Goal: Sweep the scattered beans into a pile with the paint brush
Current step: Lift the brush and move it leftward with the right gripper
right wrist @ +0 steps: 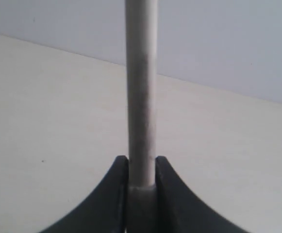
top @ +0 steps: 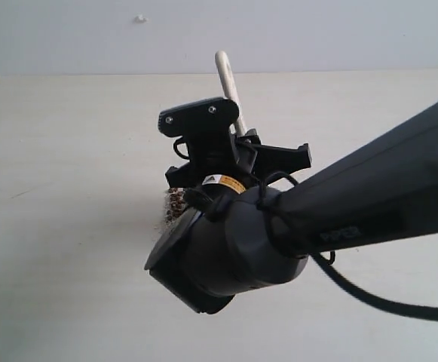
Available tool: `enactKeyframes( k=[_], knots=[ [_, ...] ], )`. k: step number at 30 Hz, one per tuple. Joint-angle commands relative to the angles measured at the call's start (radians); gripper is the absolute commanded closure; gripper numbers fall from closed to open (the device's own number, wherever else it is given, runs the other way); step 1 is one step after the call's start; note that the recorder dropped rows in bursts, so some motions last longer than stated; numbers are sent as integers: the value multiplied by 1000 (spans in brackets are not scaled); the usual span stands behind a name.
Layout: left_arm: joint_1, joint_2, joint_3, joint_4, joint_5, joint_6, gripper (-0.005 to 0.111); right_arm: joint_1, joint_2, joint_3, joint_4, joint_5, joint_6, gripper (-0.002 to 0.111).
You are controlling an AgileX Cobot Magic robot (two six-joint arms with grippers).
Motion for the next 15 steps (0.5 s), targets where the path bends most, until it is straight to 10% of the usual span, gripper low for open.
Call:
enactKeyframes(
  k=[1, 15],
  knots=[
    [1, -6, -1, -7, -1, 0, 107, -1, 69, 4, -61, -12, 20, 108],
    [1, -6, -1, -7, -1, 0, 107, -1, 91, 2, -171, 12, 76, 108]
  ],
)
